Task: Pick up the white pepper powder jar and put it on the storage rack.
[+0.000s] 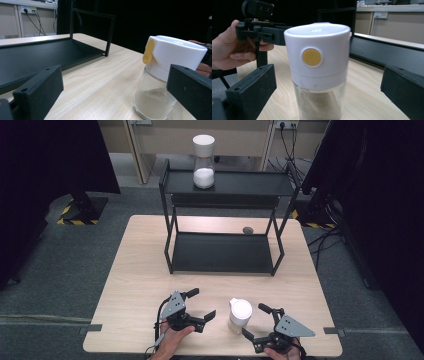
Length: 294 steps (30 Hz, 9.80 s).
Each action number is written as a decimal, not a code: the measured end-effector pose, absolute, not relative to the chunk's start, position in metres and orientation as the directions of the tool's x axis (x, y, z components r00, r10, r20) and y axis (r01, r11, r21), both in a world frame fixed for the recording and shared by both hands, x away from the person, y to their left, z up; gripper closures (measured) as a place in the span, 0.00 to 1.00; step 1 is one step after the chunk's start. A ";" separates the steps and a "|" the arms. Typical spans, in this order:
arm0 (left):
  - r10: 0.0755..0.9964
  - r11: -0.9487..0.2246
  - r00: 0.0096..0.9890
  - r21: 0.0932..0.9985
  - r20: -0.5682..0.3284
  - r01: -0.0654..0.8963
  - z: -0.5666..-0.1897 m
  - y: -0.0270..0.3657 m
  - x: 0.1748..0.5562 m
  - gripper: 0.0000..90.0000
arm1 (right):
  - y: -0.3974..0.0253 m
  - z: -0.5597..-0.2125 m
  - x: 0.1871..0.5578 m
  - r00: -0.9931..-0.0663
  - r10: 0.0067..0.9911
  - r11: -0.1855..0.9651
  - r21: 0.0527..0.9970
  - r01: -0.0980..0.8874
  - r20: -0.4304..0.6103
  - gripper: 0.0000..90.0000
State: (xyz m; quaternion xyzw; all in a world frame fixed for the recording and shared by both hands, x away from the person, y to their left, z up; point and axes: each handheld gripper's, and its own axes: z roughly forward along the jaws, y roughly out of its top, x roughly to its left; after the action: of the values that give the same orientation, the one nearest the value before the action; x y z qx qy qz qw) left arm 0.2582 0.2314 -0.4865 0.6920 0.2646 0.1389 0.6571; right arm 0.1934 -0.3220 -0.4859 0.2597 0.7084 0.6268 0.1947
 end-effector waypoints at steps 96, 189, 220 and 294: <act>0.541 -0.003 0.827 0.983 -0.151 0.182 -0.489 0.230 0.257 0.00 | -0.313 -0.378 0.232 -0.795 0.607 0.097 0.994 0.046 -0.023 0.34; 0.527 0.000 0.835 0.982 -0.158 0.186 -0.489 0.228 0.255 0.00 | -0.216 -0.157 0.417 -0.567 0.824 0.065 0.993 0.098 0.002 0.34; 0.512 -0.004 0.847 0.985 -0.146 0.172 -0.488 0.226 0.254 0.00 | -0.204 -0.182 0.454 -0.513 0.858 0.030 0.993 0.114 0.033 0.34; 0.519 -0.022 0.844 0.985 -0.136 0.172 -0.489 0.224 0.253 0.00 | -0.271 -0.255 0.340 -0.738 0.674 -0.010 1.000 0.028 0.028 0.00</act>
State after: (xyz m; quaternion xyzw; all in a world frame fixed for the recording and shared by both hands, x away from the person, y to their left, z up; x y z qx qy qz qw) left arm 0.2532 0.2243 -0.4889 0.7023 0.2460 0.1327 0.6547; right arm 0.3396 -0.2708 -0.2547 0.2662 0.6594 0.6590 0.2451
